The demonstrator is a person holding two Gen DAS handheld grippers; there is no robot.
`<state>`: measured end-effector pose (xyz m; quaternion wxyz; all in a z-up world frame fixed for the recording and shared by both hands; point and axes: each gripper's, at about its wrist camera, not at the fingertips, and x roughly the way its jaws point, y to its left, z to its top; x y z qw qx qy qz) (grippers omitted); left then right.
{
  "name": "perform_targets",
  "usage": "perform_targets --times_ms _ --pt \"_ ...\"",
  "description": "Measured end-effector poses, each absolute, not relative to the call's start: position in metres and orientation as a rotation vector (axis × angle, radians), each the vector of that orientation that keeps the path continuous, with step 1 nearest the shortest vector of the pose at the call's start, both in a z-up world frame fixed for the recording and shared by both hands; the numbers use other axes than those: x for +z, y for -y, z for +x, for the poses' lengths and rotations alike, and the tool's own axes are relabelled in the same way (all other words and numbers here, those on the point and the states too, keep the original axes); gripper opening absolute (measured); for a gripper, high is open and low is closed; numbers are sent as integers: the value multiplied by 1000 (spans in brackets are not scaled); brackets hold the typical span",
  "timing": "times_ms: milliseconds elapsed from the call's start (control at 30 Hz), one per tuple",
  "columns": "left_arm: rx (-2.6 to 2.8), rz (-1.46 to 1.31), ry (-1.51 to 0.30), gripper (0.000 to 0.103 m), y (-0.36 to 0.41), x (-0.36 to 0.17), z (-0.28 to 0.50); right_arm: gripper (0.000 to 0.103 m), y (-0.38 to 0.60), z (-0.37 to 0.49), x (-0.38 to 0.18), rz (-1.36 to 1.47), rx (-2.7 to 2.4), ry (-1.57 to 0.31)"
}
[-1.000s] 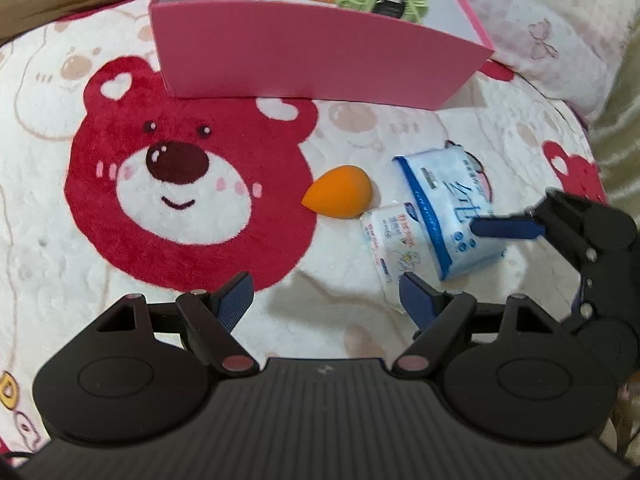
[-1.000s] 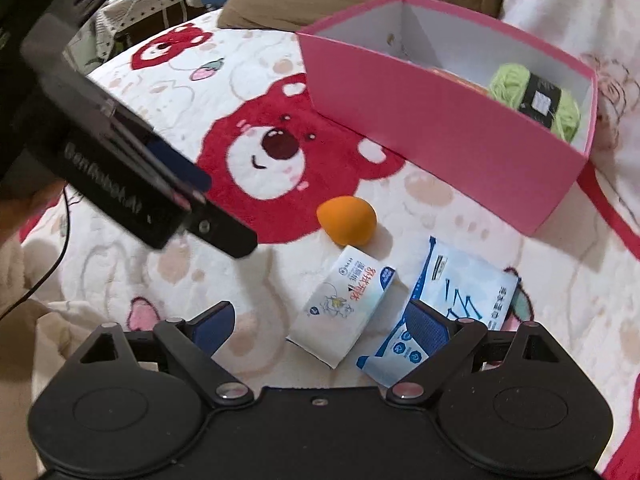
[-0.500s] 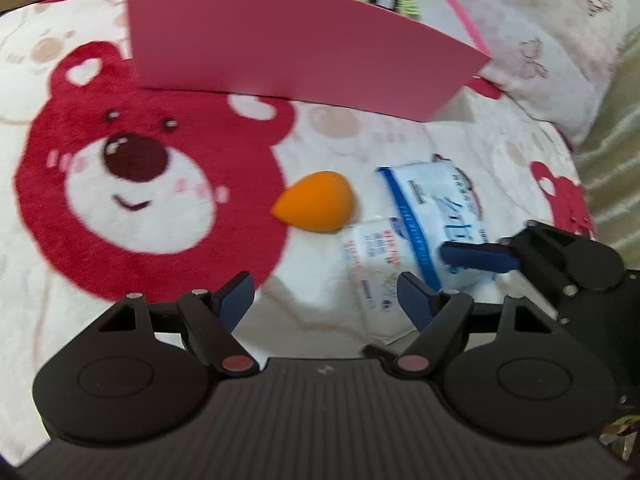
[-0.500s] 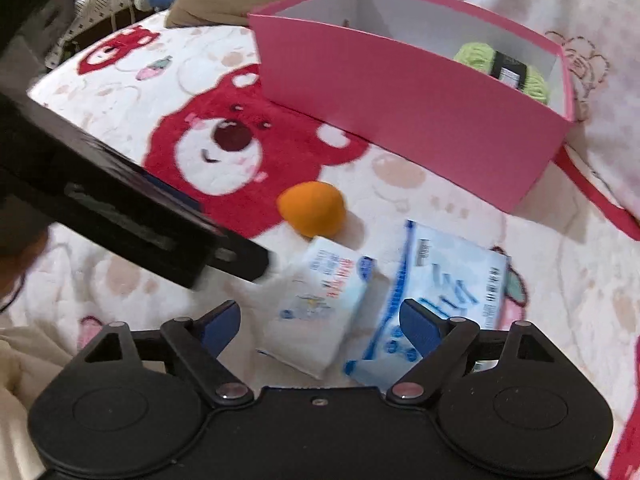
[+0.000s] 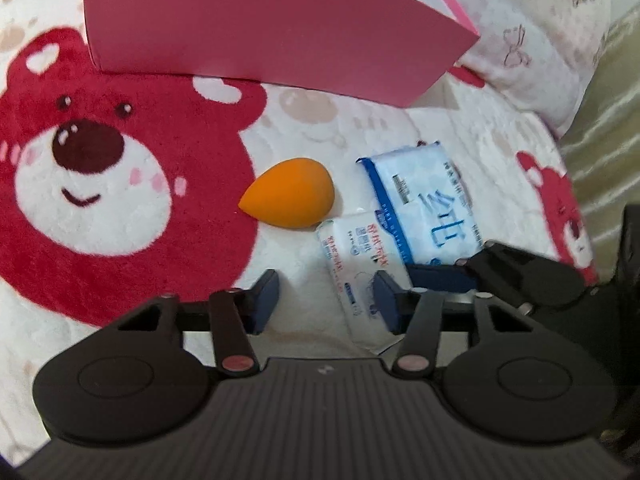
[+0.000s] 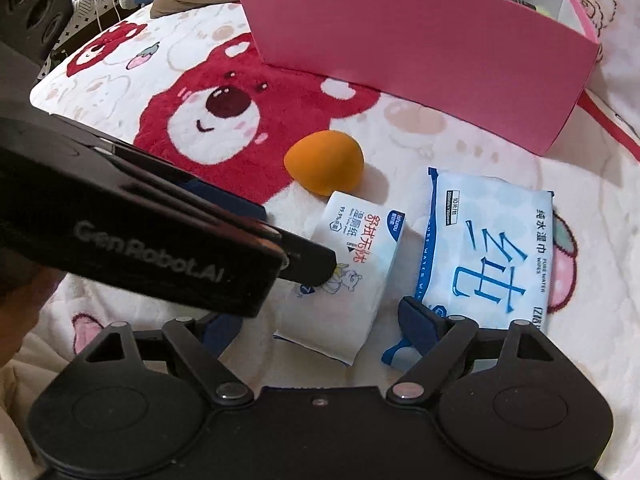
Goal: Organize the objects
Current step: 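Lower the left gripper onto the small white wipe packet and close it, then lift the wipe packet with the left gripper and carry it over the pink box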
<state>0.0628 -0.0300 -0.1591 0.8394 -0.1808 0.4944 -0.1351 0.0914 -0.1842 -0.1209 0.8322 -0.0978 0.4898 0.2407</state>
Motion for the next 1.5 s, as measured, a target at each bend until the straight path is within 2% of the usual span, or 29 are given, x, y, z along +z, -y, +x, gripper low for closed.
perform_targets --times_ms 100,233,333,367,400,467,833,1500 --pt "-292 -418 -1055 39 26 -160 65 95 181 91 -122 -209 506 -1036" --pt "-302 -416 -1050 29 29 -160 62 93 186 90 -119 -175 504 -1029" --pt "-348 -446 -1056 20 32 -159 60 70 189 89 -113 -179 424 -1019" --pt "-356 -447 -1052 20 33 -158 60 64 190 90 -112 -187 410 -1018" --pt "-354 -430 -1050 20 36 -157 59 63 189 89 -111 -193 403 -1015" --pt "-349 -409 -1049 18 40 -157 58 49 189 87 -109 -177 411 -1018" --pt "-336 -511 -1081 20 33 -170 66 50 189 88 -115 -168 402 -996" --pt "-352 -427 -1010 24 41 -125 56 50 176 76 -85 -261 396 -878"
